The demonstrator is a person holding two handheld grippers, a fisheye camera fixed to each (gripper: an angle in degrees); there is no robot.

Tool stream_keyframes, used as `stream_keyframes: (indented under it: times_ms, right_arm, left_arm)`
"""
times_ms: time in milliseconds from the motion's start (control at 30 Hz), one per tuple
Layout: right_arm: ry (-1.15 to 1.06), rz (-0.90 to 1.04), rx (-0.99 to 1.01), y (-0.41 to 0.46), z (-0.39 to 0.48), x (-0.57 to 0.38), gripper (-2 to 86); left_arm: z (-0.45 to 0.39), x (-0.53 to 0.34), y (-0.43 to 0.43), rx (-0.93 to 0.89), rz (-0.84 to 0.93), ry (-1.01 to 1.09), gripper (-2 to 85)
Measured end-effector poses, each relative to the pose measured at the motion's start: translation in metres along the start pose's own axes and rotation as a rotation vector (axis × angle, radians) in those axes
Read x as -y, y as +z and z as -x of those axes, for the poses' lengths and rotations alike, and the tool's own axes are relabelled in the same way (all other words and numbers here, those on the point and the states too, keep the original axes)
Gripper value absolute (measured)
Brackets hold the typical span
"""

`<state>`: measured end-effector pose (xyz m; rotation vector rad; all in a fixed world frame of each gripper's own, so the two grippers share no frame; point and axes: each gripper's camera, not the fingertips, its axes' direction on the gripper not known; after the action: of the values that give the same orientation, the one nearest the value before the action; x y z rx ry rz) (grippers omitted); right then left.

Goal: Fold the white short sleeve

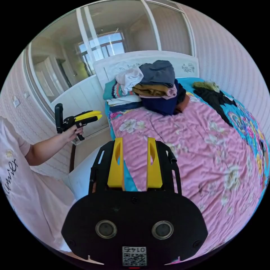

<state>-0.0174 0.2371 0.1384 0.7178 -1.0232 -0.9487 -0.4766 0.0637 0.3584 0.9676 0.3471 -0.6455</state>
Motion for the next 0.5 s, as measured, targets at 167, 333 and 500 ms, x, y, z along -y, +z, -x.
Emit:
stream_keyframes:
  times_ms: [167, 333, 500]
  right_arm:
    - [-0.152, -0.034, -0.023, 0.064, 0.021, 0.108, 13.6]
    - [0.048, -0.074, 0.002, 0.119, -0.009, 0.178, 15.9]
    - [0.211, -0.106, 0.061, 0.163, -0.031, 0.218, 14.2]
  left_arm:
    - [0.059, 0.054, 0.026, 0.126, 0.0, -0.043, 8.0]
    - [0.084, 0.103, 0.047, 0.195, -0.038, 0.006, 8.2]
    - [0.111, 0.131, 0.057, 0.238, 0.006, -0.064, 7.2]
